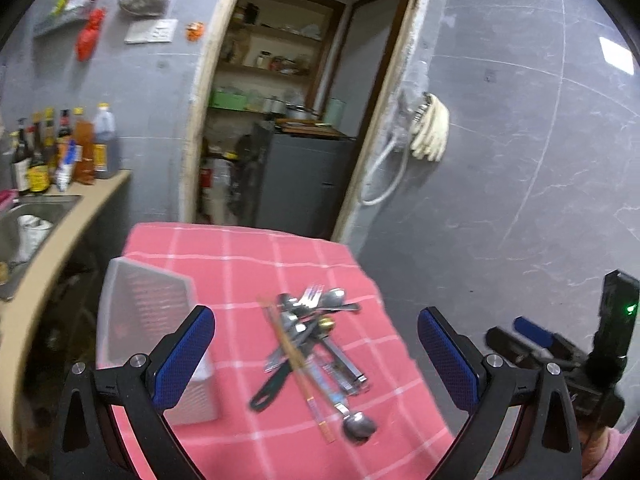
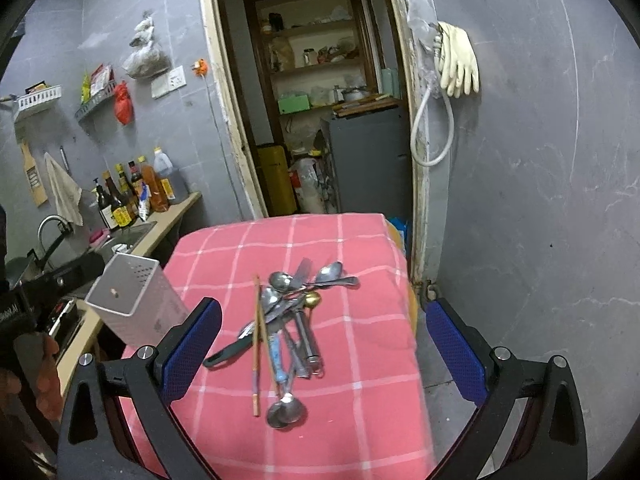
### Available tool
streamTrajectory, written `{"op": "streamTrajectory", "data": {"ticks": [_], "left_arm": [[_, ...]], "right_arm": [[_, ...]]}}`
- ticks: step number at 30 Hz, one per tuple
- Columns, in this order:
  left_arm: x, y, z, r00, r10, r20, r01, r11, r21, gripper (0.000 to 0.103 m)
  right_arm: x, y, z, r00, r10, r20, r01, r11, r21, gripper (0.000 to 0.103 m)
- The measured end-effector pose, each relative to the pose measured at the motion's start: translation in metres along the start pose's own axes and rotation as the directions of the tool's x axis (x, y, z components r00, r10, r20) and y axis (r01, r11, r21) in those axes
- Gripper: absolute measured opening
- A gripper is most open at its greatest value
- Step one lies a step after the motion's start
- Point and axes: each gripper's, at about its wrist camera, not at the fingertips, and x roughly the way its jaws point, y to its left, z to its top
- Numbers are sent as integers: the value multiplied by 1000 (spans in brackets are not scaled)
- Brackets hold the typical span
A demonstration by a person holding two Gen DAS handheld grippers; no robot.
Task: Organize utensils
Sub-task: 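Lower the left tool onto the utensil pile and grasp the wooden chopsticks, then lift the wooden chopsticks out of the pile with the left tool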
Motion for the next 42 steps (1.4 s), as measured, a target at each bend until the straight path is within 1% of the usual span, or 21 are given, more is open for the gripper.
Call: {"op": "streamTrajectory", "data": {"ticks": [3,5,7,9,10,11,12,14,16,19,20,22,25,28,31,33,35,38,42], "left_arm": [[29,-11,3,999,-13,-39,13,1000,3,94],[48,-15,3,998,-2,-69,2,1000,-3,88],[69,-16,5,994,17,-111,-19,1000,-18,79],[92,-12,3,988,29,-151,-38,998,-53,75],[101,-10,3,986,37,-165,-49,997,-66,72],[116,-8,1,980,55,-189,-71,994,-80,69],[126,-5,-1,976,64,-207,-85,992,-90,64],[152,2,-5,963,93,-254,-128,984,-124,58],[170,12,-9,952,101,-288,-155,973,-170,48],[199,31,-18,934,125,-335,-212,948,-238,41],[206,35,-22,930,129,-345,-225,941,-254,40],[218,46,-27,918,132,-373,-249,925,-287,34],[233,57,-32,907,136,-399,-278,904,-324,32],[247,71,-36,899,127,-420,-298,879,-372,29],[259,83,-41,894,110,-435,-306,858,-413,25],[265,88,-43,893,89,-440,-302,845,-442,22],[269,91,-43,891,73,-449,-303,831,-466,22],[272,93,-45,898,46,-438,-283,822,-494,21],[271,96,-49,904,21,-427,-263,814,-518,20]], "right_arm": [[20,-15,3,999,19,-28,-18,1000,12,94],[39,-26,5,998,42,-49,-41,999,20,91],[58,-34,6,995,68,-79,-66,997,35,80],[84,-41,6,989,102,-108,-98,994,43,75],[96,-44,6,986,112,-123,-108,993,42,68],[109,-48,6,982,129,-140,-124,991,48,65],[127,-52,7,975,153,-160,-145,988,59,61],[155,-57,7,964,189,-186,-180,981,67,57],[180,-58,6,953,222,-205,-213,975,65,49],[214,-55,6,932,279,-229,-272,960,64,42],[221,-53,6,927,293,-236,-286,956,64,41],[243,-50,7,910,328,-254,-323,944,61,36],[270,-43,8,883,378,-278,-377,924,62,30],[290,-34,9,859,418,-297,-420,906,59,28],[307,-22,8,836,452,-310,-458,887,60,28],[319,-14,9,821,472,-321,-480,875,59,28],[328,-4,10,804,493,-331,-504,862,58,28],[340,5,10,785,510,-351,-526,849,56,28],[352,9,7,770,517,-373,-533,843,69,28]]}}
